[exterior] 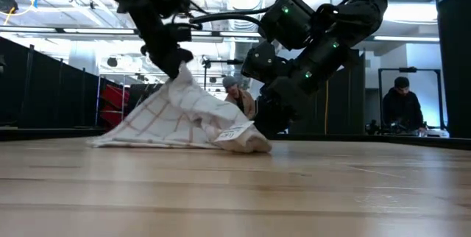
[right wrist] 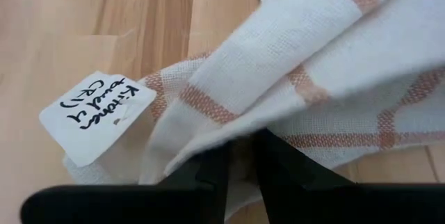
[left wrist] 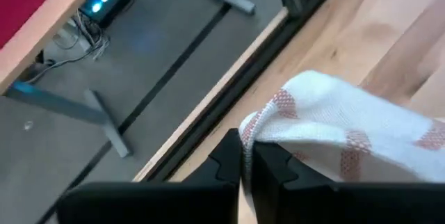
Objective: Roll towel
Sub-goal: Fold the white towel
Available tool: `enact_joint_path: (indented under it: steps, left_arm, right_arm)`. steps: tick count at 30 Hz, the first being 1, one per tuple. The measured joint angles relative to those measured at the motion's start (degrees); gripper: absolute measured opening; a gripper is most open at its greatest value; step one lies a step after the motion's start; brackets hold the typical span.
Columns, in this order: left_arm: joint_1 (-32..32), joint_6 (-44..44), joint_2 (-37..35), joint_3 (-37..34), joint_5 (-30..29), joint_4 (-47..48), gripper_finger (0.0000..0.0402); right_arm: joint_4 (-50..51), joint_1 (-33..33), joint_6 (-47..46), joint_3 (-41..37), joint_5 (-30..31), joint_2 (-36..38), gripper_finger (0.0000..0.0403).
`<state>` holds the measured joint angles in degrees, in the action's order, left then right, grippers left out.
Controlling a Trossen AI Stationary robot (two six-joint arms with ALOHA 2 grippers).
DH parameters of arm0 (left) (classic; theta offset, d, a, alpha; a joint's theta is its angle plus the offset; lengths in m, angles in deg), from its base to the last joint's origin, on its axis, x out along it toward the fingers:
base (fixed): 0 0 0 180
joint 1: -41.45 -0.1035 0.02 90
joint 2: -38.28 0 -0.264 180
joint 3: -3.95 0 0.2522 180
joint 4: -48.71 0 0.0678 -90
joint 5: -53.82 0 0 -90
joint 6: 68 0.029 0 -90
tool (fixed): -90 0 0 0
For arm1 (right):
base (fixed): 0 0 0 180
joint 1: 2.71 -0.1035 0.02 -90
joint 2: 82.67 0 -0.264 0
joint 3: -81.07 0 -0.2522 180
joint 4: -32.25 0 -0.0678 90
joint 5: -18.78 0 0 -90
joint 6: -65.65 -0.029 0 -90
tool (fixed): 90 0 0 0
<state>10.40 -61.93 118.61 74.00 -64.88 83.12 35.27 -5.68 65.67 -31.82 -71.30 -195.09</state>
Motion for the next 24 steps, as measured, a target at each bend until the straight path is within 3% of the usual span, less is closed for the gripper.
enact_joint_path:
  steps: [5, 12, 16, 20, 24]
  left_arm:
    - [0.03, 5.59, -0.65, 0.14, 0.46, -3.44, 0.0043]
    - [4.41, 8.32, -5.68, 0.22, 0.68, 5.19, 0.0127]
    - [11.17, 2.85, -9.96, 0.22, 1.40, 10.69, 0.0148]
    - [19.63, -4.52, -9.75, -2.92, 1.92, 15.05, 0.0146]
    - [26.30, -9.30, -5.66, -10.32, 1.77, 9.31, 0.0139]
  right_arm:
    - [0.03, 0.12, 0.47, -0.04, -0.28, -0.02, 0.0056]
    - [2.63, 0.89, 4.70, -0.33, -1.23, 2.77, 0.0056]
    - [8.43, 3.50, 6.53, -0.59, -1.21, 6.98, 0.0056]
    - [9.78, 5.89, 7.28, -0.44, -0.42, 9.63, 0.0056]
    - [9.93, 6.50, 8.44, -0.47, -0.40, 9.68, 0.0056]
